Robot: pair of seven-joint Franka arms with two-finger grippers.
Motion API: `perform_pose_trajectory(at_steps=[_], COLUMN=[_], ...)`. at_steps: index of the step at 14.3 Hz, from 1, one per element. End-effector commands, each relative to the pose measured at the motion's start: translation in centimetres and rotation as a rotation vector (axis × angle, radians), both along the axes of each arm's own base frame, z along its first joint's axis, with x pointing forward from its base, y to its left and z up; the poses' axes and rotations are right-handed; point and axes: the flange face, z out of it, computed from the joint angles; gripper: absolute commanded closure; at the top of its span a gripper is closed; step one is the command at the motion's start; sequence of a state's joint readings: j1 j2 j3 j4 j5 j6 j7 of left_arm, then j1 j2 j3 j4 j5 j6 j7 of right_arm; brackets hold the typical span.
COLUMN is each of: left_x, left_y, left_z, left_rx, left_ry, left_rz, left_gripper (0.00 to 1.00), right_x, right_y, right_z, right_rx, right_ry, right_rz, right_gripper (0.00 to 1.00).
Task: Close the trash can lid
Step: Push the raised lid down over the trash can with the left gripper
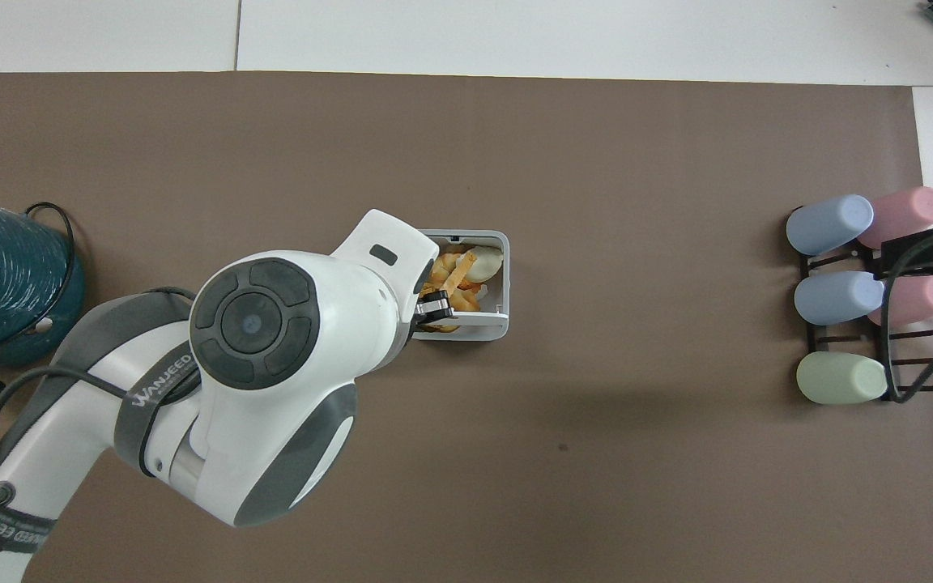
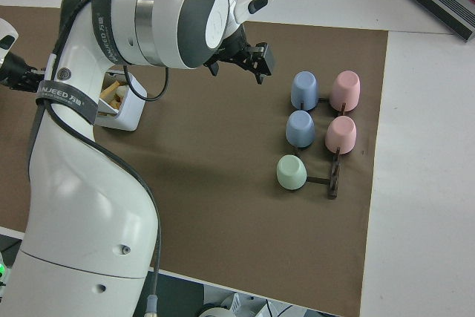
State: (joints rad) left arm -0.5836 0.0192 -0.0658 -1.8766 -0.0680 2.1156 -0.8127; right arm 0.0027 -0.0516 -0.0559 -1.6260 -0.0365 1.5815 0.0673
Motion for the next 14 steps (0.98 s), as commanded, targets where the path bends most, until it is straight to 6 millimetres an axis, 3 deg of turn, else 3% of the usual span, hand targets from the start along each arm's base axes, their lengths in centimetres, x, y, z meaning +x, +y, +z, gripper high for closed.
perform_pose_trajectory(at_steps=[1, 8, 14], left_x=[0.5, 1.4, 3.0], left_y=[-0.9, -1.3, -1.6], left_z=[-1.7, -3.1, -5.4], left_rx=[-0.033, -0.047, -0.097], left_ry=[-0.018, -0.029, -0.073], left_rz=[0.028, 0.051, 0.078], left_gripper=[1.00, 1.00, 1.00], right_x=[-0.2, -0.2, -0.2], right_y=[0.0, 0.0, 0.0], right_z=[0.3, 0.3, 0.3], right_rx=[-0.005, -0.005, -0.005], right_ry=[0.006, 0.006, 0.006], right_rz=[0.014, 0.016, 0.016], right_gripper=[0.00, 0.00, 0.00])
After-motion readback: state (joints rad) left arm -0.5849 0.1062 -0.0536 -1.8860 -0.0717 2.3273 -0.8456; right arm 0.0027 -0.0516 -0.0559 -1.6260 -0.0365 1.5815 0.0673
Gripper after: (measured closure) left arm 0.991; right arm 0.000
